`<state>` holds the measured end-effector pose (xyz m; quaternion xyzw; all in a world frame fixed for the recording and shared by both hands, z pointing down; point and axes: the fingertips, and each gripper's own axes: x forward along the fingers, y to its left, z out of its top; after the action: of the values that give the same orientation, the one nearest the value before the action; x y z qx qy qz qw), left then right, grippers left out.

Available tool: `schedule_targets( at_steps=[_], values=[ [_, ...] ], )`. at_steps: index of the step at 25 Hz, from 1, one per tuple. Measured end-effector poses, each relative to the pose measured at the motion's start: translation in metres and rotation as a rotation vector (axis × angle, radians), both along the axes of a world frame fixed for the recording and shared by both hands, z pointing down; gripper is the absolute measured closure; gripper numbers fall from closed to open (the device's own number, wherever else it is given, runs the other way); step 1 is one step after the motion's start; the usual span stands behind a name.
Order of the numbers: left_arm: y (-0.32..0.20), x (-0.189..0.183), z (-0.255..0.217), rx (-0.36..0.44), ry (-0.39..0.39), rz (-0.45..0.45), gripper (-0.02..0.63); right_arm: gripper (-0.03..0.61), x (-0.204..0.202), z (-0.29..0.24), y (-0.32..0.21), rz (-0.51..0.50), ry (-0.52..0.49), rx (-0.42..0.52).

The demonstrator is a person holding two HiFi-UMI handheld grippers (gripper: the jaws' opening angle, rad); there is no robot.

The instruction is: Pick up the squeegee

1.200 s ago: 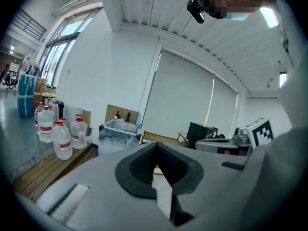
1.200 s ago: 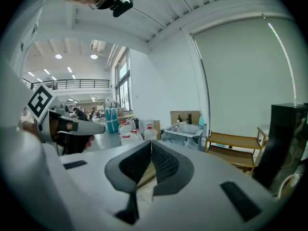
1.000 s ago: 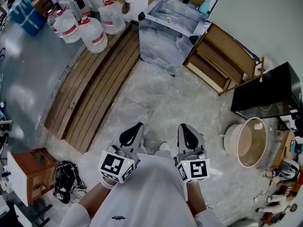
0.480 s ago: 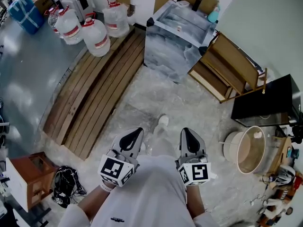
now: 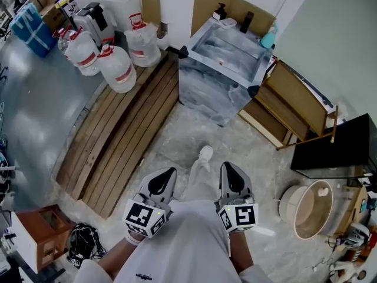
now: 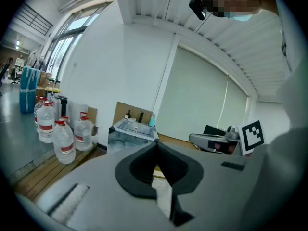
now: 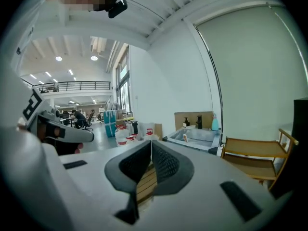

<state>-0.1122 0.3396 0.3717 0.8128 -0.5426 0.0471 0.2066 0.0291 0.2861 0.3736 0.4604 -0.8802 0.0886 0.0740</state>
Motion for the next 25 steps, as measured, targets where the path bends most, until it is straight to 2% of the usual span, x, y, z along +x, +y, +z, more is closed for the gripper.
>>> schedule_targets(
  at_steps=[5,10,13,17,25],
  values=[
    [-0.112,0.022,-0.013,0.001,-0.027,0.014,0.615,0.572,0.014,-0.007,-0.108,-0.035,-0.008,0.011],
    [-0.226,0.063,-0.024,-0.003,-0.051,0.057,0.615,0.572,0.034,-0.023,-0.206,-0.087,-0.006,0.020],
    [-0.292,0.085,-0.027,0.021,-0.066,0.083,0.615,0.572,0.047,-0.021,-0.263,-0.106,-0.007,0.025],
    [-0.332,0.102,-0.024,0.003,-0.054,0.068,0.615,0.572,0.062,-0.005,-0.305,-0.120,0.008,-0.015],
    [-0.386,0.101,-0.015,-0.044,-0.079,0.081,0.615,0.572,0.054,0.003,-0.371,-0.139,0.003,-0.012]
  ],
)
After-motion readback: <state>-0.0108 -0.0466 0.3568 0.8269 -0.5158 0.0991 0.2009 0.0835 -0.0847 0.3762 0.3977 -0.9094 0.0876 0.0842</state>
